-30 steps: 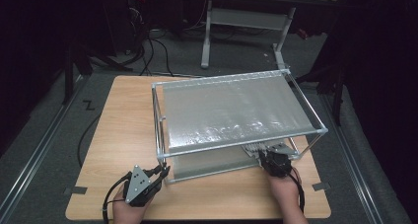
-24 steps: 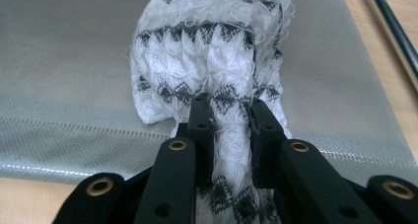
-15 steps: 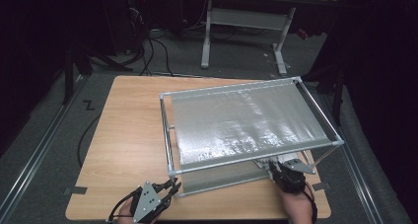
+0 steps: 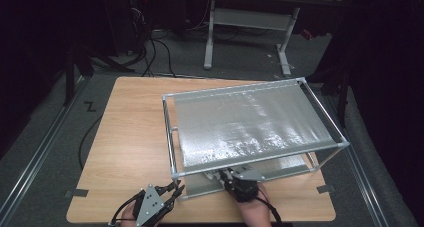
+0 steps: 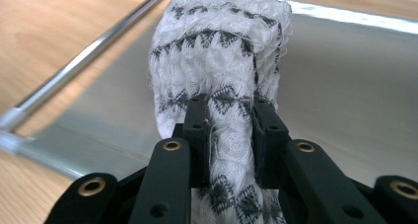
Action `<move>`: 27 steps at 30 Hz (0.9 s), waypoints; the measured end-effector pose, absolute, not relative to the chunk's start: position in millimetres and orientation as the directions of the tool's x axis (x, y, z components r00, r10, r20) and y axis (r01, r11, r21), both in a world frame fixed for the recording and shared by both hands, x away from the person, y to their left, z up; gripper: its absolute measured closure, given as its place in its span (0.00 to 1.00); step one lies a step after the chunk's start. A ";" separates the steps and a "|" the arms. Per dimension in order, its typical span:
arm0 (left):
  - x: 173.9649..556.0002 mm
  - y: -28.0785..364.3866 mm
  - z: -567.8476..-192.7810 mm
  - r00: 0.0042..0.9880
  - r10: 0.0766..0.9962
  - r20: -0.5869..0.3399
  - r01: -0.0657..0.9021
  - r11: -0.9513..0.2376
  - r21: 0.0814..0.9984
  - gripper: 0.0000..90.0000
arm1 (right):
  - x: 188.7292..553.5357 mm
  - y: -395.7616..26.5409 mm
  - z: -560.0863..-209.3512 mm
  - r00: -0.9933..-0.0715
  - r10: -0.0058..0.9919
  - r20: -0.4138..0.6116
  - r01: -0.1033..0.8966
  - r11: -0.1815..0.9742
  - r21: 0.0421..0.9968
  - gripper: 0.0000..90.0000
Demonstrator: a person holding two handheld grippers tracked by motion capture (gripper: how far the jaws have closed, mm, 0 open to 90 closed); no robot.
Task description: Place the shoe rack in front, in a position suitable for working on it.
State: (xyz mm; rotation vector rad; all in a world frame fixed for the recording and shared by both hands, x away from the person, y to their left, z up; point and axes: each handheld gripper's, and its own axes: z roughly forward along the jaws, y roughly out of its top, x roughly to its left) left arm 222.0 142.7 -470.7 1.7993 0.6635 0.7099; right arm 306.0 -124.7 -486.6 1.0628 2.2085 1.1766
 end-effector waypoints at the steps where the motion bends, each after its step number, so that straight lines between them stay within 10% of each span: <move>1: 222.1 142.7 -470.7 0.671 0.725 0.156 0.107 -0.303 0.947 0.86 | 306.9 -117.2 -488.6 -0.632 0.775 -0.017 0.425 0.365 0.828 0.81; 12: 222.7 142.8 -471.4 0.675 0.720 0.160 0.104 -0.307 0.946 0.86 | 301.7 -89.7 -489.8 -0.700 0.715 0.008 0.409 0.391 0.824 0.50; 27: 224.7 141.3 -472.8 0.672 0.721 0.168 0.108 -0.321 0.941 0.82 | 274.4 -91.8 -499.8 -0.763 0.644 0.065 0.409 0.403 0.819 0.63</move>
